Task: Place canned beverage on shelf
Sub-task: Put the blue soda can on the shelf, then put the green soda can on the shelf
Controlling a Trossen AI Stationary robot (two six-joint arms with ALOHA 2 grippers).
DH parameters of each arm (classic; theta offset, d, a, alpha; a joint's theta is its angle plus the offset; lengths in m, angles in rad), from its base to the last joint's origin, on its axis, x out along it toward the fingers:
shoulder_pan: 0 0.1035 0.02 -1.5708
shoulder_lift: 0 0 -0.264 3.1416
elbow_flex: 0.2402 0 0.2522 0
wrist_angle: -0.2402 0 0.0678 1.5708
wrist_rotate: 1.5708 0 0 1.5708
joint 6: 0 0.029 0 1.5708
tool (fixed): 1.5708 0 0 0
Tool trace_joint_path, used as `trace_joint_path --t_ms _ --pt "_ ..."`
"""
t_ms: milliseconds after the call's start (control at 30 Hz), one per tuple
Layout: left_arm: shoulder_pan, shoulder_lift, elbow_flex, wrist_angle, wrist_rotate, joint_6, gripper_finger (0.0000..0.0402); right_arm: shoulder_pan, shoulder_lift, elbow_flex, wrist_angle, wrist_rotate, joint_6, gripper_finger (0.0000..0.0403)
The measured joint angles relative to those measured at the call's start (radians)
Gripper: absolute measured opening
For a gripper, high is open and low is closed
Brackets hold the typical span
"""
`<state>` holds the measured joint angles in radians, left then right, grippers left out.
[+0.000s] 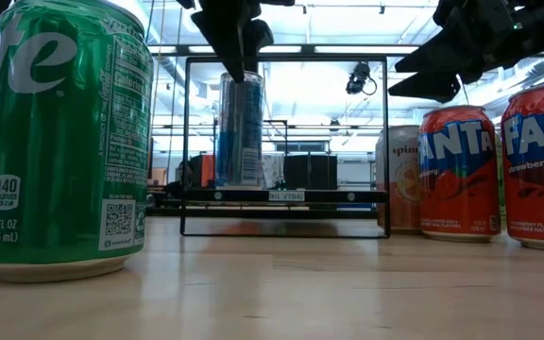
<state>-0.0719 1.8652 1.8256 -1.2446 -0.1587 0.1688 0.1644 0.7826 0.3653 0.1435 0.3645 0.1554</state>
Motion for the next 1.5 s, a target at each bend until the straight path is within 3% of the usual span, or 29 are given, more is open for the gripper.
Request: trace_joint_path --t_ms 400,967,1167,1267,1500 --pt "0.001 0.0 0.0 0.013 0.016 -0.022 0.0326 0.041 0.0 0.0 0.05 0.008 -0.026 0.0348" --pt "0.0 -0.015 0.0 0.03 -0.066 0.019 0.0332 0.043 -0.002 0.0 0.036 0.031 -0.03 0.0348" --pt "0.0 -0.025 0.044 0.045 -0.085 0.019 0.0332 0.063 0.027 0.13 -0.263 0.054 0.025 0.0348" --pt "0.003 -0.029 0.086 0.049 -0.094 0.014 0.0332 0.097 0.071 0.198 -0.375 0.088 0.031 0.0348" --pt "-0.009 -0.029 0.117 0.093 -0.162 -0.024 0.0332 0.102 0.219 0.368 -0.706 0.056 0.099 0.0348"
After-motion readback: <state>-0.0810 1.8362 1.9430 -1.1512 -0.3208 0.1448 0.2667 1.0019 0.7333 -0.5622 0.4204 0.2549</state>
